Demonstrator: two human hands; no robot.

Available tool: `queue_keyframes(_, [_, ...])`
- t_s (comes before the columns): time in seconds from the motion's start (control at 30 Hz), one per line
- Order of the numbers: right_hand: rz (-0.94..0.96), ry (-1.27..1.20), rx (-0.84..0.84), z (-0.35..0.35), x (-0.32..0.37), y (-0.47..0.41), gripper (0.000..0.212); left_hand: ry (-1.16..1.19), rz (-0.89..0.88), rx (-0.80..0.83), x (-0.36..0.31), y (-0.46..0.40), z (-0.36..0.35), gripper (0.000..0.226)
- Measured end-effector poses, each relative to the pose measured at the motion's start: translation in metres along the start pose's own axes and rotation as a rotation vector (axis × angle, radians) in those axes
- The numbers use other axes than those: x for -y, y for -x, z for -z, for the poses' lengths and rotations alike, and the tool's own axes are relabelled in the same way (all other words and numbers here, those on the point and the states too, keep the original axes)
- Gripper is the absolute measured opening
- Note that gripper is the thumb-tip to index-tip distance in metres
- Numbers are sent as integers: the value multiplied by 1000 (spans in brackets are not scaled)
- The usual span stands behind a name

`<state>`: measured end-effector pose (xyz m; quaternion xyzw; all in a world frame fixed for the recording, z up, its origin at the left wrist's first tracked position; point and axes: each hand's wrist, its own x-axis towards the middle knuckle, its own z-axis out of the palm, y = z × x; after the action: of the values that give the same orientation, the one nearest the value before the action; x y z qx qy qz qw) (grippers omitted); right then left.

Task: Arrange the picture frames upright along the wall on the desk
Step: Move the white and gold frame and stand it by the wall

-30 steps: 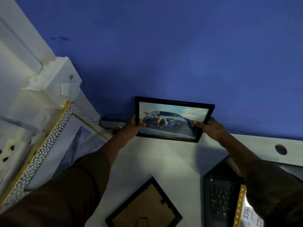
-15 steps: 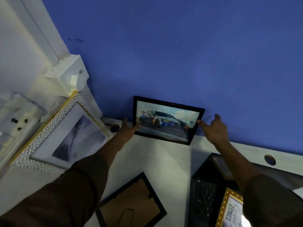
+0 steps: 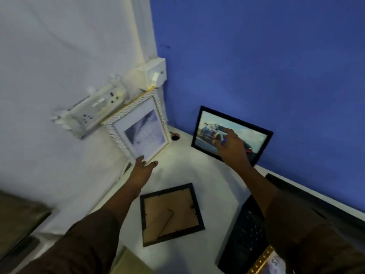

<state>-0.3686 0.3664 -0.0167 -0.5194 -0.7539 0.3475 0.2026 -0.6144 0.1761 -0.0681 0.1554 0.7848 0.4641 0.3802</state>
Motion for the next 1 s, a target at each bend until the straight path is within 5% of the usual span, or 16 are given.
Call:
queue_keyframes(0.17, [89,-23,106,-45,39,-10,68,18,-2,-66,10,19,49,73])
queue_keyframes(0.5, [151,19,224,-138,99,-75,37,-2,46,-144,34,-28,95,60])
queue_keyframes(0.87, [146,-131,259,-181,121,-149,40,-423,-8,14,30,-109,82,33])
queue_keyframes(1.0, [68,-224,233,-175,109,-150,24,-499,-100,23,39,-110,83,21])
